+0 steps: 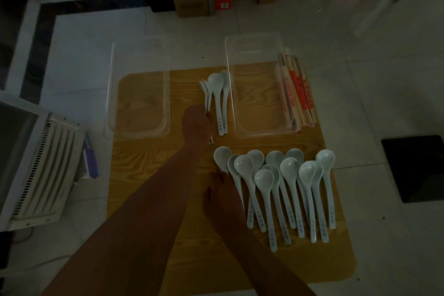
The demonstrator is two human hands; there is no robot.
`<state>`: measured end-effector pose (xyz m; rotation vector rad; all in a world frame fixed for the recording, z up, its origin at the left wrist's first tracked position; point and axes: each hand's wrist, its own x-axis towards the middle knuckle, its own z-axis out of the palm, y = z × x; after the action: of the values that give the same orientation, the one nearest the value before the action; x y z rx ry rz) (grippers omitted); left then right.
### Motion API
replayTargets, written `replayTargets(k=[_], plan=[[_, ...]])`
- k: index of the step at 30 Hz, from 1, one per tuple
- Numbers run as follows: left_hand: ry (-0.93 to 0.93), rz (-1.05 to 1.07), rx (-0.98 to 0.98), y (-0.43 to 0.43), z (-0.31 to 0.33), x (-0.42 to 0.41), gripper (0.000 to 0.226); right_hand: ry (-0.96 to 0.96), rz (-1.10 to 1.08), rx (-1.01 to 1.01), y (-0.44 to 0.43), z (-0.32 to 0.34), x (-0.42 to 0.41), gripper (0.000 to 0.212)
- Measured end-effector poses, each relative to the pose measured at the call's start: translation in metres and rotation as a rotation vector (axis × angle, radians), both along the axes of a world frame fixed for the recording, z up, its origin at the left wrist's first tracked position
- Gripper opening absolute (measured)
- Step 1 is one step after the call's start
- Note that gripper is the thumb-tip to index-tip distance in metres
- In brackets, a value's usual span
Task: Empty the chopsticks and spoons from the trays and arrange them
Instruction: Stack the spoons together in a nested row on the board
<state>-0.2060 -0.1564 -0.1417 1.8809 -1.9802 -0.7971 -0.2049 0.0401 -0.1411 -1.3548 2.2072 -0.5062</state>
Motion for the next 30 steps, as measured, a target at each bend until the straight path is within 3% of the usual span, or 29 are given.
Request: replayTargets(k=[10, 16, 19, 24, 30], plan=[[0.023, -0.126, -0.093, -0.015, -0.002, -0.012, 0.015, 0.029, 0.108, -0.027, 0.01, -0.002, -0.005, 0.02], [0.099, -0.092, -0.066, -0.016, -0.001, -0.017, 0.026, 0.104, 0.132, 0.025, 0.015, -0.009, 0.0, 0.035], [0.103, -0.084, -0.042, -0.019, -0.006, -0.019, 0.033, 0.043, 0.114, 0.063, 0.015, -0.006, 0.001, 0.042], [0.148, -0.061, -0.006, -0.019, -0.012, -0.016, 0.042, 0.021, 0.119, 0.053, 0.014, -0.003, 0.001, 0.026], [0.15, -0.047, 0.021, -0.022, -0.015, -0.015, 0.047, 0.055, 0.138, 0.066, 0.016, -0.002, 0.001, 0.034]])
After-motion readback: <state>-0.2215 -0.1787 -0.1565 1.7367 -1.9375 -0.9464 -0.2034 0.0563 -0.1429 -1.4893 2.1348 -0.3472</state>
